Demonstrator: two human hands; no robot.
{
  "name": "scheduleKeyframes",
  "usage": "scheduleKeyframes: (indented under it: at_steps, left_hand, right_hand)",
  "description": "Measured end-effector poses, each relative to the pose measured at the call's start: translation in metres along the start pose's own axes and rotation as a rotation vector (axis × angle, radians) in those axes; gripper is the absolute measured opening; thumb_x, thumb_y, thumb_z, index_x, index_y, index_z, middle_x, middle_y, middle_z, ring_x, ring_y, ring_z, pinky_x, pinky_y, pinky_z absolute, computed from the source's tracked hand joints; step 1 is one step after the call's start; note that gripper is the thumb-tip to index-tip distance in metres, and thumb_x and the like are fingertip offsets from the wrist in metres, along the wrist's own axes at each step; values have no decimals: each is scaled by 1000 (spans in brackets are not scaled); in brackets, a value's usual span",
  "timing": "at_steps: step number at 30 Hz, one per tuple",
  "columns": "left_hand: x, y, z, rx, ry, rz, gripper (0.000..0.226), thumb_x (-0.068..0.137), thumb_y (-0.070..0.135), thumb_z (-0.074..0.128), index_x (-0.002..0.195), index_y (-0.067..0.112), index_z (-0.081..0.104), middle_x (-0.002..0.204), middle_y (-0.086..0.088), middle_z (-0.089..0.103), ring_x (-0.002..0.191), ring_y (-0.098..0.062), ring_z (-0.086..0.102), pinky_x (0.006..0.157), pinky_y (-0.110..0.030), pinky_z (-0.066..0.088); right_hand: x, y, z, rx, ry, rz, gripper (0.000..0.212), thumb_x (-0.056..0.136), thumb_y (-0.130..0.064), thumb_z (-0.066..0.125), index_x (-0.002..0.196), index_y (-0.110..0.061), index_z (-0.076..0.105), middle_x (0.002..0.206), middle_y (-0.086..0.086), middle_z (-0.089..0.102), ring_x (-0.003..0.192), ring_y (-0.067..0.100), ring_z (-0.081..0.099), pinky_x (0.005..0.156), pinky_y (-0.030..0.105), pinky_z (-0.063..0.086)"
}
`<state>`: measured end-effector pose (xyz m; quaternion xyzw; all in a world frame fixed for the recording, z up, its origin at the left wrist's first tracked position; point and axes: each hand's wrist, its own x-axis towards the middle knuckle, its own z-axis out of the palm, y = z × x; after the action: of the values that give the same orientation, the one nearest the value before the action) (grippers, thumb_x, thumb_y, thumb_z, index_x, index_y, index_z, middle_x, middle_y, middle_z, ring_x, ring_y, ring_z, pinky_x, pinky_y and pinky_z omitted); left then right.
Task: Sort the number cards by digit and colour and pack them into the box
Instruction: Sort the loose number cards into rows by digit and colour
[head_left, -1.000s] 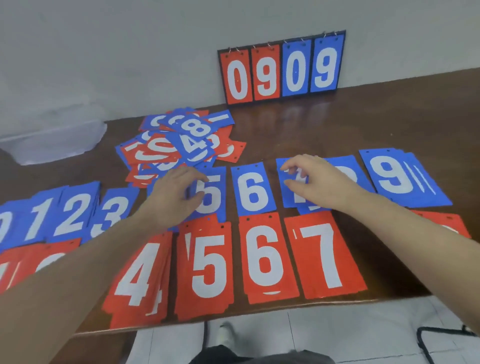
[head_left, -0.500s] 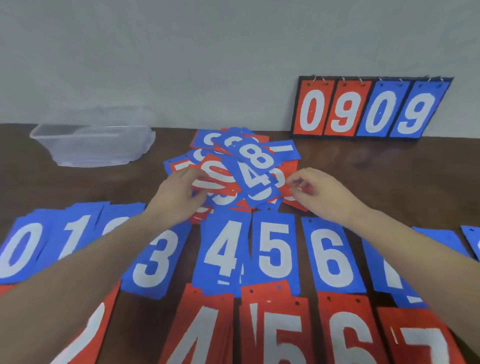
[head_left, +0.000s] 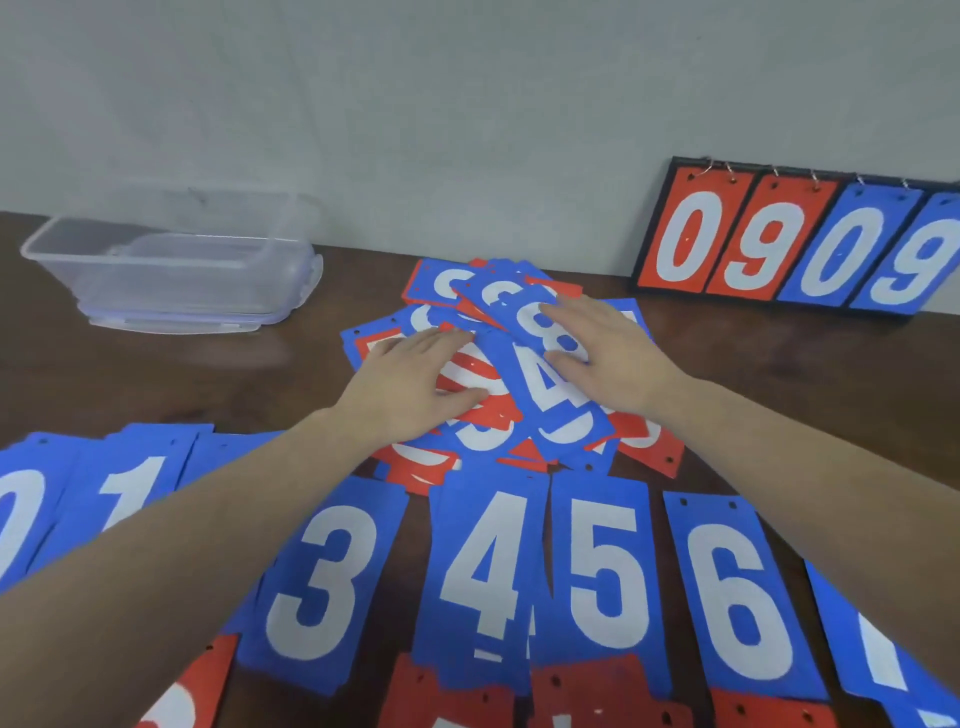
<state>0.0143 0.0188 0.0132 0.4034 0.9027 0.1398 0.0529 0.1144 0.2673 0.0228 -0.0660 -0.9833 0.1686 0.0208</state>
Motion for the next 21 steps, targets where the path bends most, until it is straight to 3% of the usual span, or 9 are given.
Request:
scheduleKeyframes:
  at_steps: [3,6,8,10,15,21]
  left_hand:
    - [-5,-6,-1,62,30,-10,86,79,82,28,151,37,37,155,11,42,145,-14,36,118,-42,23]
    - [-12,-16,-2,108,39,-21,90,75,85,20,148,37,44,150,11,46,141,-19,39,117,-44,28]
    - [-17,-22,-4,127,27,-28,90,74,87,23,146,38,47,146,9,46,138,-20,40,114,-44,29]
    - [-18,-26,-7,108,1,-54,88,74,92,33,144,40,48,146,8,43,138,-20,39,113,-45,29]
    - [-14,-27,-16,59,-87,-86,96,65,97,39,143,41,45,150,13,41,142,-17,32,115,-45,24]
    - [-5,-18,-25,62,-153,-159,94,73,80,60,153,40,30,154,5,34,146,-25,25,119,-52,18]
  right_hand:
    - [-4,7,9,-148,-87,40,59,103,-58,31,157,-35,32,166,-8,25,154,19,17,125,46,10]
    - [-17,11,5,-236,23,24,66,96,-68,24,146,-33,50,154,-6,46,143,19,38,116,44,27]
    - [-22,13,-1,-198,68,56,53,96,-65,39,128,-29,61,138,-6,57,131,19,48,106,41,38]
    - [-20,12,-6,-88,87,132,42,92,-63,55,113,-27,61,130,-6,58,123,19,49,102,40,43]
    - [-13,8,-10,40,-8,270,71,81,-65,69,138,-30,48,144,-3,50,132,24,42,108,46,42]
    - [-5,5,-15,293,24,342,96,70,-41,90,147,-34,34,138,5,47,127,26,49,99,46,52]
